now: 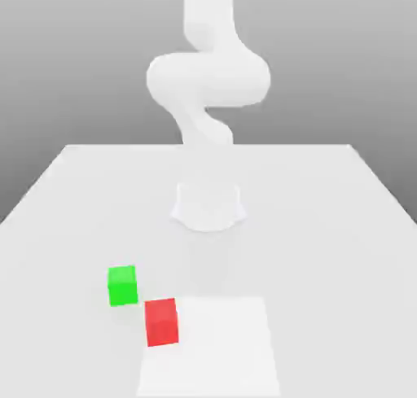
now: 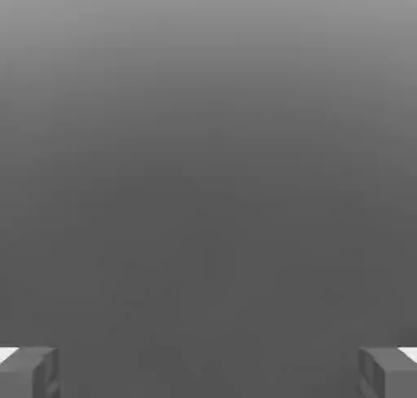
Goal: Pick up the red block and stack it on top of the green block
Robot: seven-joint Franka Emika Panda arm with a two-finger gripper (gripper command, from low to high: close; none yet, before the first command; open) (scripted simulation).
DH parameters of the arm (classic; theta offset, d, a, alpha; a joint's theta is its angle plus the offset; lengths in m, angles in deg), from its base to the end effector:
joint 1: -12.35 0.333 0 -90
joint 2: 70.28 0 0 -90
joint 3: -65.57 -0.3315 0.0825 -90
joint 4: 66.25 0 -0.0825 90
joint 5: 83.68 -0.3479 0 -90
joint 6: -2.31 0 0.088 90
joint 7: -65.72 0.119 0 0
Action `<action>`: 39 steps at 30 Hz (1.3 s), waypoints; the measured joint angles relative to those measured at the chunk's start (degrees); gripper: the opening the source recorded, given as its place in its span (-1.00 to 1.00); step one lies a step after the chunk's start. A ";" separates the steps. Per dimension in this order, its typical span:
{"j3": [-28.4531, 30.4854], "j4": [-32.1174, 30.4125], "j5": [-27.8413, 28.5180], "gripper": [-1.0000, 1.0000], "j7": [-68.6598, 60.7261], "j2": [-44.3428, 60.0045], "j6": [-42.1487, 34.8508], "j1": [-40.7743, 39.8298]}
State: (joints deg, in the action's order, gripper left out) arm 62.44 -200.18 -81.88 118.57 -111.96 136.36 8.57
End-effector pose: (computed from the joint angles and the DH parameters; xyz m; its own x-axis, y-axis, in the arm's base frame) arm 0.3374 0.0031 0.6737 0.4320 -0.7786 0.4552 -0.6097 -0.6240 -0.4887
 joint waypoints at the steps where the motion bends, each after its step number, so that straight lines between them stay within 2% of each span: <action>1: -1.30 -0.93 0.75 0.00 3.00 1.82 0.97 -1.63; 9: -8.63 -7.77 6.49 0.00 25.46 15.79 8.04 -12.30; 16: -11.08 -13.67 10.10 0.00 43.89 27.84 14.16 -18.60; 22: -10.76 -18.89 8.63 0.00 56.39 37.02 19.89 -21.17; 28: -10.90 -23.02 0.68 0.00 62.01 43.94 25.59 -21.85; 33: -9.71 -22.24 3.41 0.00 64.87 48.96 29.83 -21.29; 39: -5.17 -21.41 8.92 0.00 68.85 55.94 35.48 -18.03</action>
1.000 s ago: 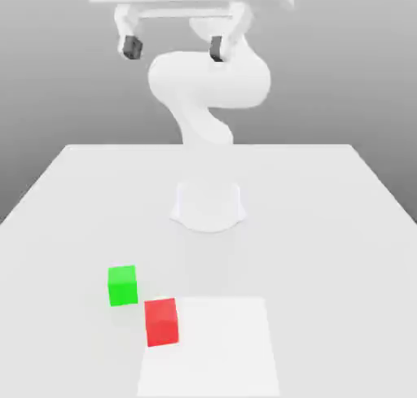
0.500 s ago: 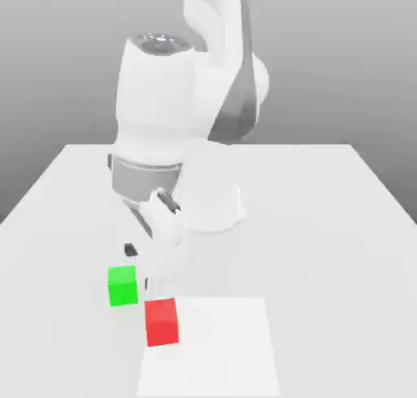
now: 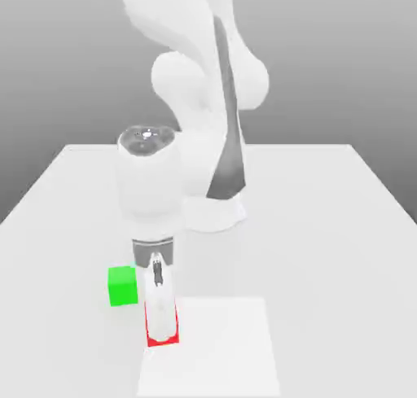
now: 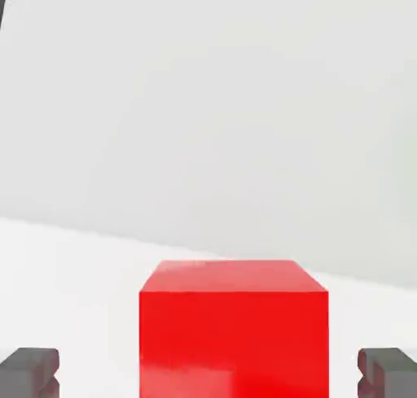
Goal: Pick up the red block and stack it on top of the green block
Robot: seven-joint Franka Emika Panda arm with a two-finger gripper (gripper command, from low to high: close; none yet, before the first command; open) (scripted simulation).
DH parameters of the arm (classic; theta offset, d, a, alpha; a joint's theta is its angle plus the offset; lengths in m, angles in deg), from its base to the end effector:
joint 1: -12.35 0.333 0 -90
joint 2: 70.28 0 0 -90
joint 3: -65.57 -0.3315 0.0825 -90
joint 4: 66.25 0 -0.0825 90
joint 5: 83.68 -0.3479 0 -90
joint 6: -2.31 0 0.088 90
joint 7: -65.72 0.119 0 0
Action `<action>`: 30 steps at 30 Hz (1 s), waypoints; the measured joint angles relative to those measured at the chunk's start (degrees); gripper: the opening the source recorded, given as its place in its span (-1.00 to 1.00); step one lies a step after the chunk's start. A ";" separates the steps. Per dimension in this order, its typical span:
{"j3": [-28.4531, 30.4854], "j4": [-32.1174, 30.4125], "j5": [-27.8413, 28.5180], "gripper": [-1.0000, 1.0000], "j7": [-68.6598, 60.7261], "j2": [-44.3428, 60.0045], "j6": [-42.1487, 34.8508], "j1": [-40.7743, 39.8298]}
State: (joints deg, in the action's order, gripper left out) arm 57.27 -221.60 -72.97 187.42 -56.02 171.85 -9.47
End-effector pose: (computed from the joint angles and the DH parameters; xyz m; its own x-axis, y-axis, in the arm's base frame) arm 0.3854 -0.0768 0.1888 -0.5728 -0.8197 -0.0033 -0.8197 0.5728 -0.0034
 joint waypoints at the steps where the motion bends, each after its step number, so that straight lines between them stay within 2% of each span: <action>1: 0.75 0.07 0.74 -1.00 0.52 0.94 0.75 0.57; 8: 0.77 0.08 0.89 -1.00 0.63 1.02 0.95 0.57; 15: -4.15 -0.74 -5.02 -1.00 -3.56 -6.43 -5.10 -2.95; 20: -5.39 -1.85 -8.84 -1.00 -6.53 -11.45 -9.30 -3.26; 25: -2.78 -6.62 -7.58 -1.00 0.56 -18.37 -12.98 -8.16; 30: 1.25 -12.86 -12.03 -1.00 5.40 -28.14 -15.65 -11.38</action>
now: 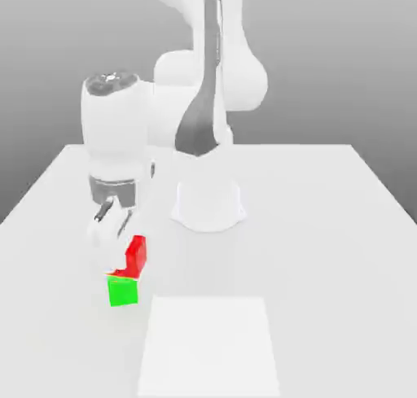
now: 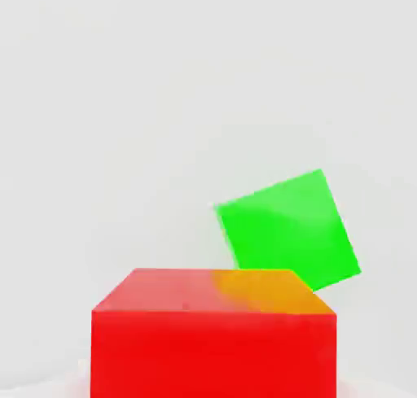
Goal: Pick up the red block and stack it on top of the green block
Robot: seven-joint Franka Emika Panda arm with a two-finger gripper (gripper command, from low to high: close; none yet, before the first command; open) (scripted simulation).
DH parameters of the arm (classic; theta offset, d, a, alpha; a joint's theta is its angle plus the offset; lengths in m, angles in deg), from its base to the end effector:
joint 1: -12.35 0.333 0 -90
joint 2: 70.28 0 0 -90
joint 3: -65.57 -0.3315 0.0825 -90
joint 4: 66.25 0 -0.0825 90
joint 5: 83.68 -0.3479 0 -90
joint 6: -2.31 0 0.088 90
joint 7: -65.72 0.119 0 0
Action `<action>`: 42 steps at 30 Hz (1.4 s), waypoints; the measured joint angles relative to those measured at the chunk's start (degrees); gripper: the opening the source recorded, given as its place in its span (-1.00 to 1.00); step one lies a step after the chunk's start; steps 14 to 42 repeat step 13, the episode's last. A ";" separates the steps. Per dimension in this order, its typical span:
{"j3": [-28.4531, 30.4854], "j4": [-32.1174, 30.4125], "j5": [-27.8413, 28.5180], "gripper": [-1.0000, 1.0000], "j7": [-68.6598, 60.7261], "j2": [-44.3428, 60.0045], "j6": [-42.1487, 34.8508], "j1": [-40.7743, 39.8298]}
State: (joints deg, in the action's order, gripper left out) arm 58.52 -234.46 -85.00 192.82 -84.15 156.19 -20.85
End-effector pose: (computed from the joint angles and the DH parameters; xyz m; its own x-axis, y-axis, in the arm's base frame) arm 0.2791 -0.1408 0.2765 -0.9035 -0.4280 0.0211 -0.4282 0.9037 -0.0043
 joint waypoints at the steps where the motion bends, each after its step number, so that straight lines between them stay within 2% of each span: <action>1: 0.73 -0.93 -0.98 -1.00 0.49 -1.16 0.07 -0.42; 9: 0.46 -1.28 1.35 -1.00 3.25 10.88 12.74 -2.81; 10: 0.48 -1.25 1.55 1.00 3.39 12.70 14.52 -2.80; 42: 0.48 -1.25 1.55 1.00 3.39 12.70 14.53 -2.80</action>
